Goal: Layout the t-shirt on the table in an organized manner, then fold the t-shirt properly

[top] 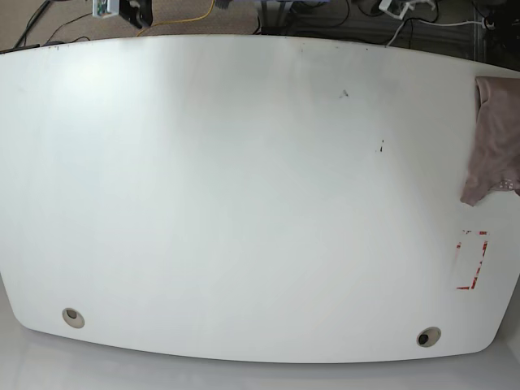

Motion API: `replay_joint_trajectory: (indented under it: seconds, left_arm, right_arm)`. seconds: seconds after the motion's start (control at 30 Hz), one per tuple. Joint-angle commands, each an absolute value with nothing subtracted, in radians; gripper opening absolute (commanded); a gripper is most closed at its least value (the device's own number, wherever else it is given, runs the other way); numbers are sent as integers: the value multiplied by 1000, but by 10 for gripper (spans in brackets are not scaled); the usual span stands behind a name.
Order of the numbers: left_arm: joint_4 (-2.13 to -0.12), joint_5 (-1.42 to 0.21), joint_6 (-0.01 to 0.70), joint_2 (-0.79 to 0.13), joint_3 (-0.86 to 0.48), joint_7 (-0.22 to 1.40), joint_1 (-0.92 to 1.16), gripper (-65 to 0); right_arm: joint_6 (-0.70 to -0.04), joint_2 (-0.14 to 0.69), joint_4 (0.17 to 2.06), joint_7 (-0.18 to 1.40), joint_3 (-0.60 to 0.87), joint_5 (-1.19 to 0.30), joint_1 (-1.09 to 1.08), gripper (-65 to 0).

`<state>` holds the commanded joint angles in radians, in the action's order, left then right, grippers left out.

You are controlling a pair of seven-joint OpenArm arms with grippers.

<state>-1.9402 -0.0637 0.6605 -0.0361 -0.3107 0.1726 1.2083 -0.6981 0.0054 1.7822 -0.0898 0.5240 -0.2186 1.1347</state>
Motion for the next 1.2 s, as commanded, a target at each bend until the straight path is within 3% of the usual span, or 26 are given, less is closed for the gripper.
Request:
replay_joint_trajectory:
  seconds: [0.2, 0.47, 0.8, 0.9, 1.07, 1.2]
  left_arm:
    - [-1768, -77, 661, -47, -308, 173, 1241, -419]
    - [-1248, -77, 659, -134, -228, 171, 940, -419]
    - [-725, -81, 657, -143, -193, 168, 570, -419]
    - [-627, -81, 608, -139, -193, 159, 498, -419]
    - [-487, -77, 429, -124, -186, 56, 414, -418]
    - [-392, -53, 289, -125, -105, -8, 358, -418]
  right_arm:
    - [-698, 41, 1607, -130, 440, -173, 1170, -563]
    - [-698, 130, 1142, -297, 269, -119, 981, -563]
    - [-687, 191, 639, -315, 111, -119, 645, -563]
    - [-650, 191, 562, -315, 99, -119, 579, -563]
    - [-581, 185, 489, -314, 96, -119, 509, -563]
    - [-536, 177, 418, -311, 96, -119, 456, -563]
